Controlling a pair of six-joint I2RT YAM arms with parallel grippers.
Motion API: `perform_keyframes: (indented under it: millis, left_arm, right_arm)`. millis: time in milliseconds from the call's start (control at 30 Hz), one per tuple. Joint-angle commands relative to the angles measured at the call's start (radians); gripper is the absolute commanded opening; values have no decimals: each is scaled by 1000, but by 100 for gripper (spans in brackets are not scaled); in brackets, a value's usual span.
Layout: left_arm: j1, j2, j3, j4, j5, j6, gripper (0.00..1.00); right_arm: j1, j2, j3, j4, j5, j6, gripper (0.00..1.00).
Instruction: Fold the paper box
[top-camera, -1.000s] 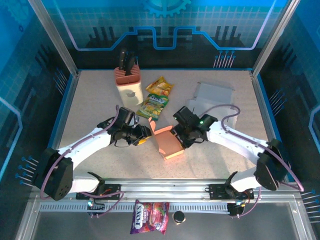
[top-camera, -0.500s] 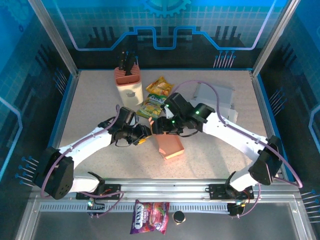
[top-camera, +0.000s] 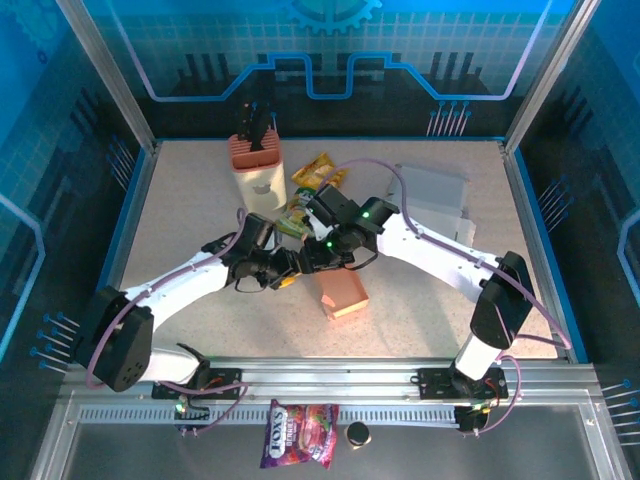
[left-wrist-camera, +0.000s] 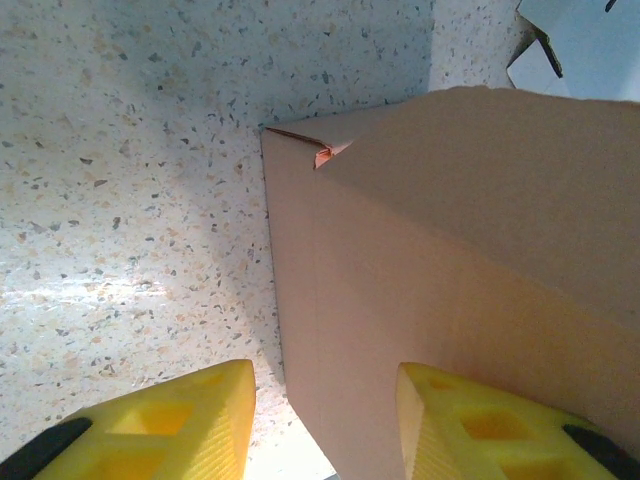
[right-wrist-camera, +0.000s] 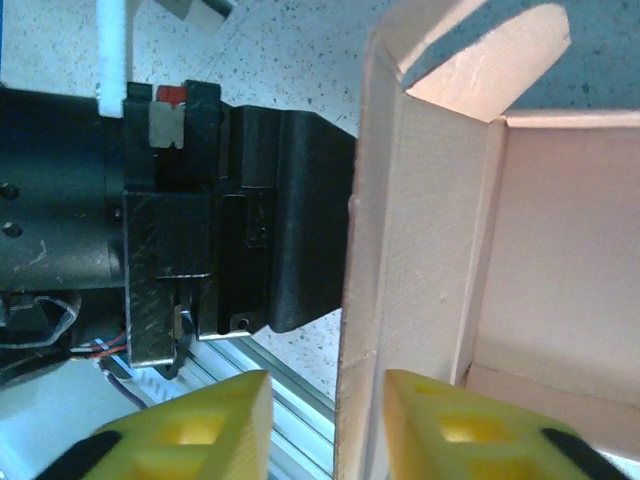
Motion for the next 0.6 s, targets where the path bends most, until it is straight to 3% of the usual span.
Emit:
perform_keyframes:
  millis: [0, 133, 400, 567]
  left_arm:
    - [-9, 3, 45, -8, -23, 9, 42]
    - [-12, -37, 79, -75, -72, 37, 48]
    - [-13, -191, 117, -268, -220, 123, 53]
    - [-13, -264, 83, -307, -209, 136, 54]
  right_arm:
    - [14, 10, 35, -17, 20, 46, 19]
    - [16, -14, 36, 9, 95, 148, 1]
    - [17, -77, 29, -9, 364, 453, 0]
    - [18, -81, 68, -108, 553, 719, 0]
